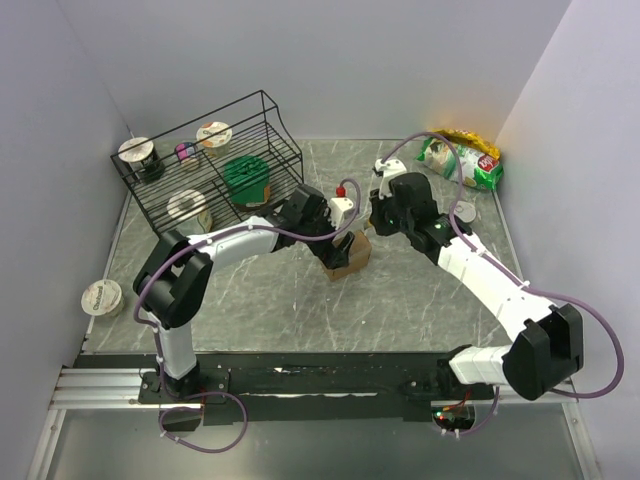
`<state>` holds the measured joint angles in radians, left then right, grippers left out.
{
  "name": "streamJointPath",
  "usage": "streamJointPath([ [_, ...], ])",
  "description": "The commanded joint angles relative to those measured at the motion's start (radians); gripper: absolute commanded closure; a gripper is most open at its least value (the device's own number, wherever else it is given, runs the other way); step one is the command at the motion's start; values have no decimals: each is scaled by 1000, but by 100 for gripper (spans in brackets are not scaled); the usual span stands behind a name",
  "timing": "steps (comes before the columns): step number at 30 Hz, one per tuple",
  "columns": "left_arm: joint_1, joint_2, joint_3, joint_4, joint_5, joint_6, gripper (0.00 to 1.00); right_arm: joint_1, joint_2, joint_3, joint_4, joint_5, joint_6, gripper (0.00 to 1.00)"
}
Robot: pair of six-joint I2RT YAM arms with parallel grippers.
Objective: Unpack the express box
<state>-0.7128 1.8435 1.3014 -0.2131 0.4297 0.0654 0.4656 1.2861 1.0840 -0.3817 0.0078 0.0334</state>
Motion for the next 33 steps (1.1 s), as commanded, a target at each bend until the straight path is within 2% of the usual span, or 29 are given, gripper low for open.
streamJointPath([
  [1,-5,-10,-25,49,-22,-36,1,19,10,-1,72,12,11,100],
  [8,-4,-10,-33,58,-20,-47,3,33,36,-4,95,9,3,100],
  [18,3,3,-31,60,11,-49,12,57,42,4,106,54,-24,100],
  [33,12,8,-34,64,23,-55,17,61,53,2,116,54,-61,100],
])
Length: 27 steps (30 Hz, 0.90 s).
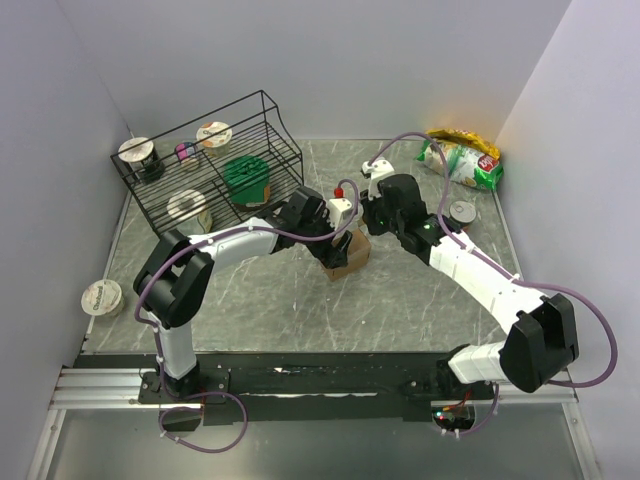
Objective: Unpack the express box
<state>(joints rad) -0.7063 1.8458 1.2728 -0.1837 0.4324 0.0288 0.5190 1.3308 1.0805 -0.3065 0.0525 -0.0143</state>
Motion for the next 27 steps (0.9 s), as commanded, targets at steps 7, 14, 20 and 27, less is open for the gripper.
streamJointPath([
  [7,7,7,-7,35,17,-20,17,7,13,2,33,4,-24,100],
  [14,7,7,-10,38,14,-23,18,10,15,-4,21,-2,-26,100],
  [20,7,10,-13,47,11,-23,19,13,15,-17,20,9,-27,100],
  [27,8,15,-16,52,12,-67,26,24,11,-13,-2,26,-33,100],
])
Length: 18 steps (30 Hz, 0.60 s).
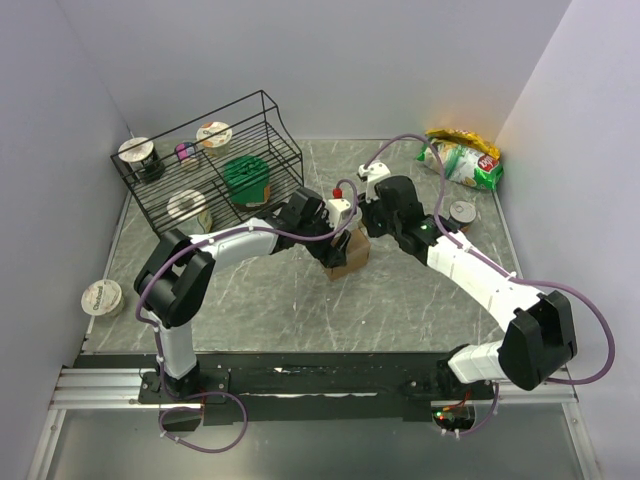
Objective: Unpack the express box
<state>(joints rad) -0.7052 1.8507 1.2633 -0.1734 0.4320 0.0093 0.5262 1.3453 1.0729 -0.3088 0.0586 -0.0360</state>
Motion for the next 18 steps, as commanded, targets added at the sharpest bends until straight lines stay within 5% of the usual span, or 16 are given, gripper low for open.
streamJointPath([
  [1,7,12,-8,48,11,-52,30,18,-6,-2,-18,23,-8,100],
  [7,7,25,-10,71,-19,-114,44,63,-32,-1,-85,50,5,100],
  [18,-10,61,24,68,-133,-131,53,66,-92,-2,-236,32,-5,100],
])
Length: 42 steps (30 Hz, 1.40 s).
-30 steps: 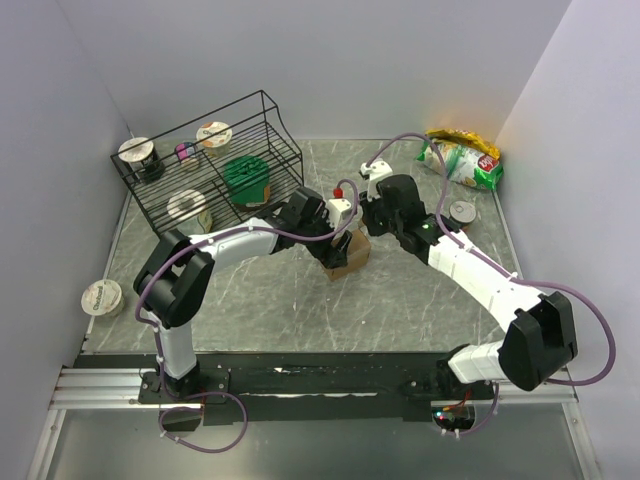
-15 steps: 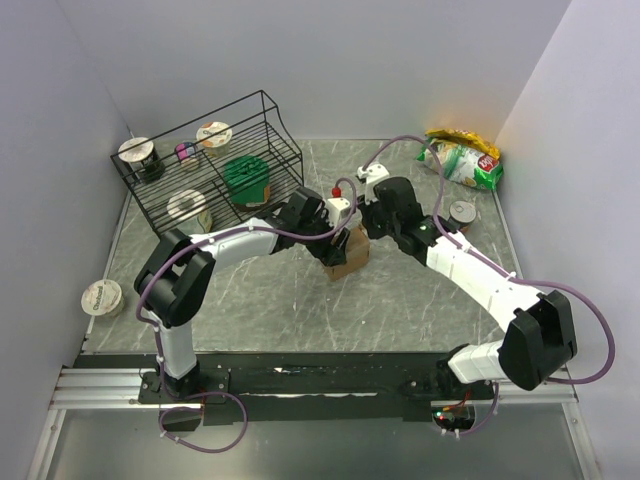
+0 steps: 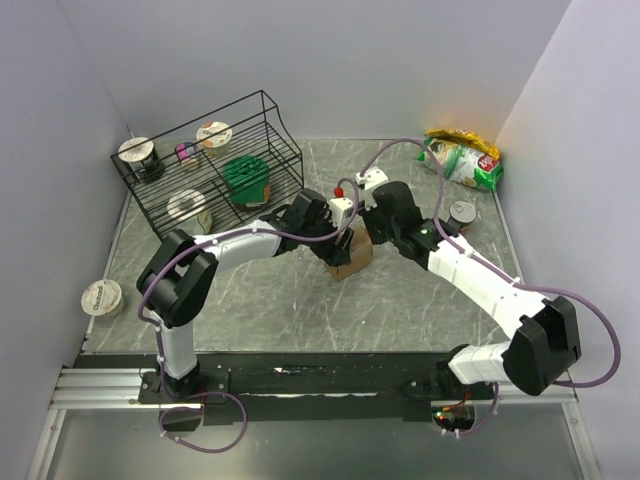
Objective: Unpack the express box
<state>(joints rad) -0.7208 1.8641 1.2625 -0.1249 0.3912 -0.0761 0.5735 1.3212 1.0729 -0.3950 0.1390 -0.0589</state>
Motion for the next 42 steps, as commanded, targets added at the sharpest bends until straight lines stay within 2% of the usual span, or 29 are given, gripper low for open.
streamJointPath([
  [1,4,52,28,16,-100,-44,54,20,-76,-8,-156,-46,21,100],
  [8,4,66,32,19,-124,-50,55,17,-125,-4,-251,-62,33,100],
  [11,0,67,40,8,-129,-30,50,6,-158,13,-243,-36,25,100],
  [14,-6,52,40,16,-124,-1,28,-35,-169,67,-155,7,-1,100],
  [15,-9,41,29,24,-114,1,1,-67,-165,96,-133,17,-8,100],
  [20,4,-42,23,10,-6,47,4,-156,-158,104,-18,19,-129,100],
  [23,30,-65,57,-68,96,65,4,-175,-246,-57,121,-70,-338,100],
  [24,46,-71,84,-96,122,99,4,-175,-279,-185,251,-87,-402,100],
  [25,53,-72,101,-131,133,107,4,-175,-345,-256,340,-107,-527,100],
  [28,102,-75,169,-245,185,133,4,-175,-421,-468,580,-165,-748,100],
  [31,155,-77,209,-329,257,162,3,-173,-428,-631,802,-183,-930,100],
  [34,184,-75,224,-374,241,171,4,-172,-416,-784,1005,-226,-1074,100],
  [36,199,-85,203,-358,221,156,3,-172,-401,-876,1062,-268,-1140,100],
  [40,204,-85,176,-355,155,167,3,-170,-415,-990,1079,-318,-1180,84],
  [41,202,-85,172,-358,121,173,4,-169,-427,-1028,1064,-325,-1185,66],
  [42,202,-88,167,-357,103,183,4,-163,-456,-1041,1046,-329,-1184,57],
])
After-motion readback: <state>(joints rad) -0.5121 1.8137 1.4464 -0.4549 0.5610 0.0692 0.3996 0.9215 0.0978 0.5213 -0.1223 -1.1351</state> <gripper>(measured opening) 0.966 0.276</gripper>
